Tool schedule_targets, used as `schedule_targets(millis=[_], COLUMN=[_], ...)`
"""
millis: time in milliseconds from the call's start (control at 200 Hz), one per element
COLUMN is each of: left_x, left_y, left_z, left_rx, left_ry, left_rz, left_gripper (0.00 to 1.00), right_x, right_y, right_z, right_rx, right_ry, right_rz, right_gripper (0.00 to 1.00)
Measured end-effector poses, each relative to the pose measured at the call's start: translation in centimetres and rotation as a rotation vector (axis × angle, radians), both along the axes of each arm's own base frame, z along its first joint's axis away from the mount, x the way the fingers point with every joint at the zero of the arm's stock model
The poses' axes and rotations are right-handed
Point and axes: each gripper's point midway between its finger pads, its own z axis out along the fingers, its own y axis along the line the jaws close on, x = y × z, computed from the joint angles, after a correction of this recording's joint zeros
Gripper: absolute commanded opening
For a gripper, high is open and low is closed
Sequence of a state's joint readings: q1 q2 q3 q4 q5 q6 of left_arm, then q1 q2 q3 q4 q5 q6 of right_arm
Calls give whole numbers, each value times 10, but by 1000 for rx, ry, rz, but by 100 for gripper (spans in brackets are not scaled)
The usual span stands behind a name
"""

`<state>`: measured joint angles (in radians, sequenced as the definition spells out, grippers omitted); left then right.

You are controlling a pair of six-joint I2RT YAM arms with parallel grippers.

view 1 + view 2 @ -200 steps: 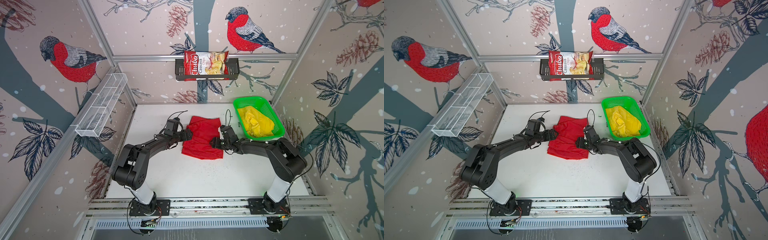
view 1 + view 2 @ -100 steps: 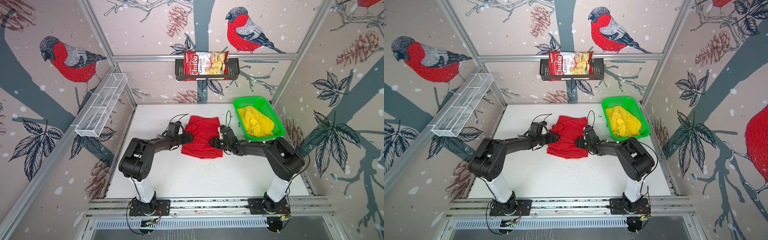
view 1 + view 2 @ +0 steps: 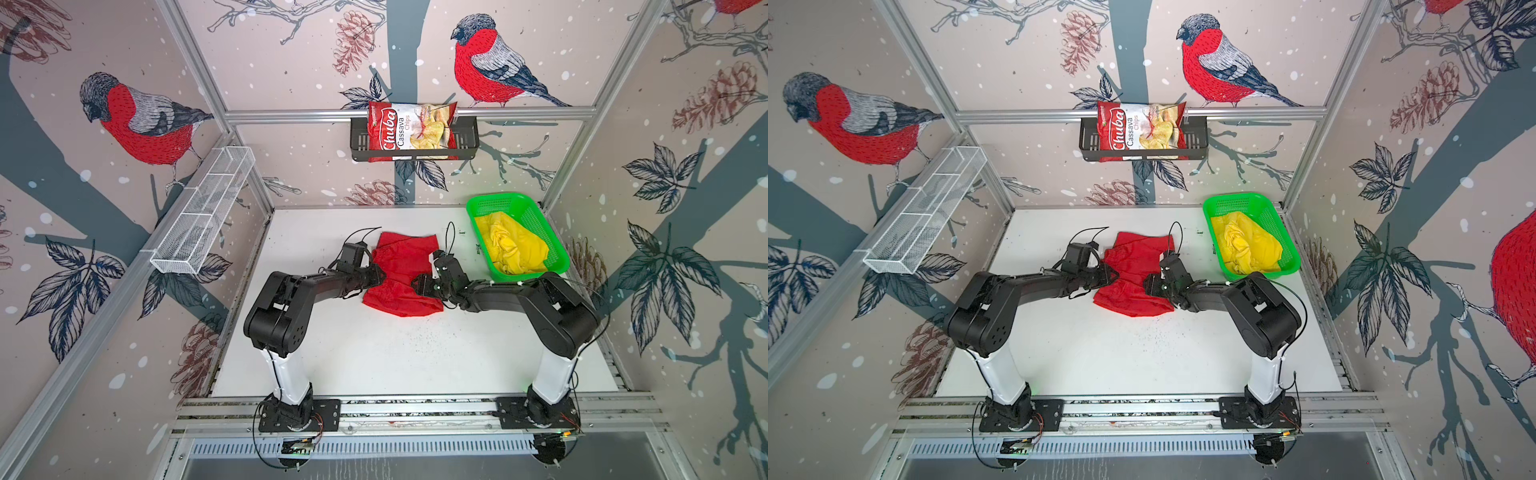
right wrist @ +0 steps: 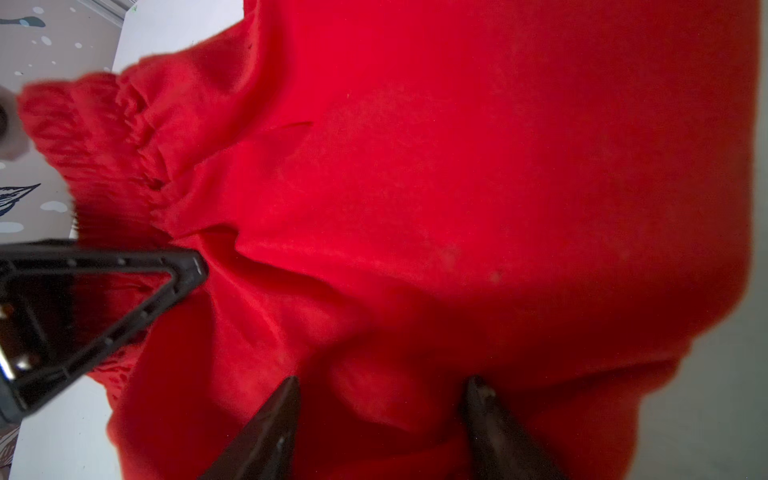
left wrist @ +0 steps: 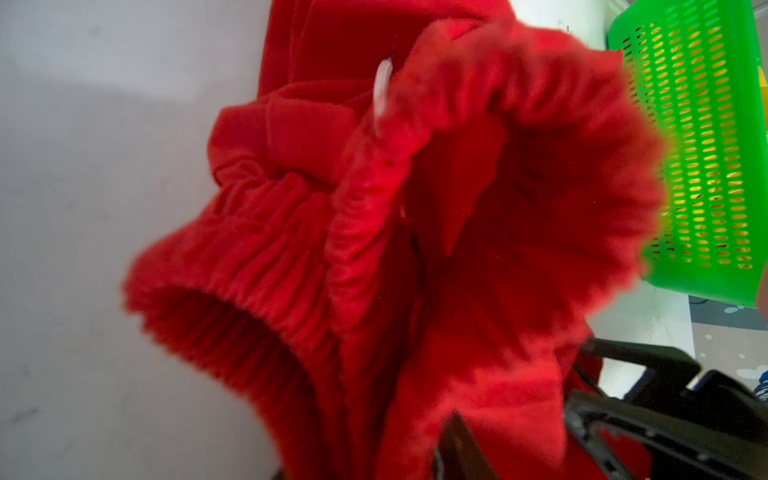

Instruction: Fold and stack the shorts

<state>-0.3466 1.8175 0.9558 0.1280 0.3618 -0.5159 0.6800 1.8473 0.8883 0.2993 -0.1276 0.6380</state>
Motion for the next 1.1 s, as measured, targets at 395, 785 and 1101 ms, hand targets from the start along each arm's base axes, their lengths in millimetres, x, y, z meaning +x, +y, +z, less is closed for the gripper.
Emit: schedule_targets(millis=[395, 785, 1101], left_x=[42, 92, 100], left_y=[49, 140, 214], left_z=[42, 48, 35], left_rx=[256, 671, 873], left_ry=[-77, -52, 38], left_rz=[27, 72, 122], left_gripper=[6, 6, 7], right_x=[-7, -36, -57], right_y=[-22, -67, -90], right_z=[43, 33, 21], right_rx=[38, -7, -24], right_ry=[-42, -36, -20], right_rz=[-48, -108, -127], right_gripper=[67, 67, 67])
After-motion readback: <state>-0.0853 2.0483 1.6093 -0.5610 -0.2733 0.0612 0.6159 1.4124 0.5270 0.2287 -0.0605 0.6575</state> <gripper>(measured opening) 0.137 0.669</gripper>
